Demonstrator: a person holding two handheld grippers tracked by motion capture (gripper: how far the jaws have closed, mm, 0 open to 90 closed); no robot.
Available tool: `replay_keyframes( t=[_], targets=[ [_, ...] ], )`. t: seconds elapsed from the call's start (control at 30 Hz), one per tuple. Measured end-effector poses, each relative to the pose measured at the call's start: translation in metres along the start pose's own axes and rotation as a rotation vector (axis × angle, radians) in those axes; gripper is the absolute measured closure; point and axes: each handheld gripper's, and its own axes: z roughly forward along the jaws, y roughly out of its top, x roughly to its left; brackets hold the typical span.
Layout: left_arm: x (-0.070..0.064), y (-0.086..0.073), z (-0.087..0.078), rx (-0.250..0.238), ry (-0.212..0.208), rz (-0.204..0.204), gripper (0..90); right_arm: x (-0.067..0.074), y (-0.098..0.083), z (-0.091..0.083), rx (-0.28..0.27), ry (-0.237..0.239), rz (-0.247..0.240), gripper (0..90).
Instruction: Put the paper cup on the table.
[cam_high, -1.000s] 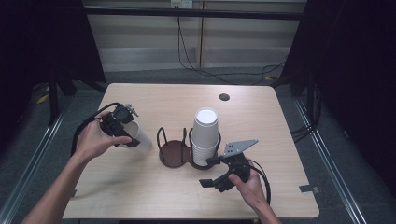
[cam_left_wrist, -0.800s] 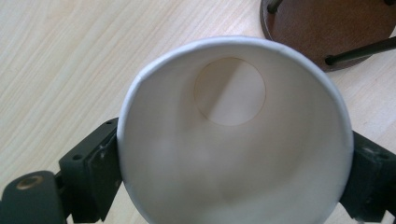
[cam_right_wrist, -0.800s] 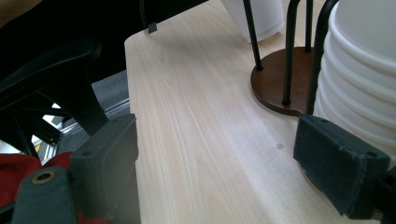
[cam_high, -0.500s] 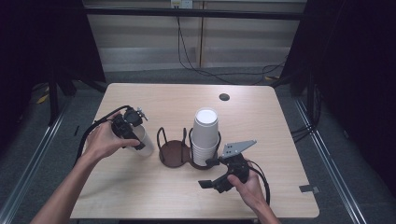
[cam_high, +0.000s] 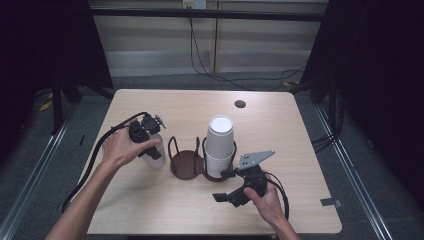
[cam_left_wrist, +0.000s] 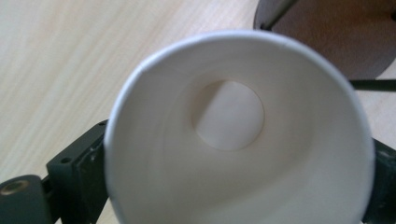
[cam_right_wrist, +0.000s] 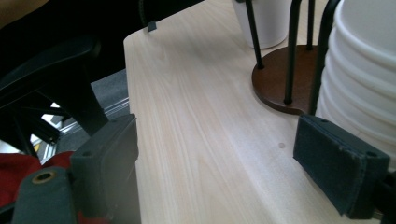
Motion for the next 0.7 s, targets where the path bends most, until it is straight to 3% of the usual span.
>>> replay_keyframes(
  t=[0.13, 0.4, 0.47, 0.63, 0.7],
  targets=[
    [0.001, 0.0, 0.006, 0.003, -0.017, -0.023, 5.9, -0.001, 0.0, -0.001, -0.005, 0.002, 0.005, 14.2],
    [0.001, -0.006, 0.011, -0.021, -0.012, 0.008, 6.3, -0.001, -0.001, 0.0, 0.001, 0.001, 0.004, 14.2],
    [0.002, -0.009, 0.013, -0.027, -0.002, -0.002, 6.8, -0.001, -0.001, -0.001, -0.001, -0.002, 0.004, 14.2],
    [0.006, -0.019, 0.018, -0.025, -0.032, -0.008, 6.9, -0.002, -0.002, -0.001, 0.004, -0.011, 0.006, 14.1],
    [0.006, -0.024, 0.018, -0.053, -0.036, -0.02, 6.9, -0.002, -0.002, -0.001, 0.005, -0.013, 0.005, 14.1]
  ],
)
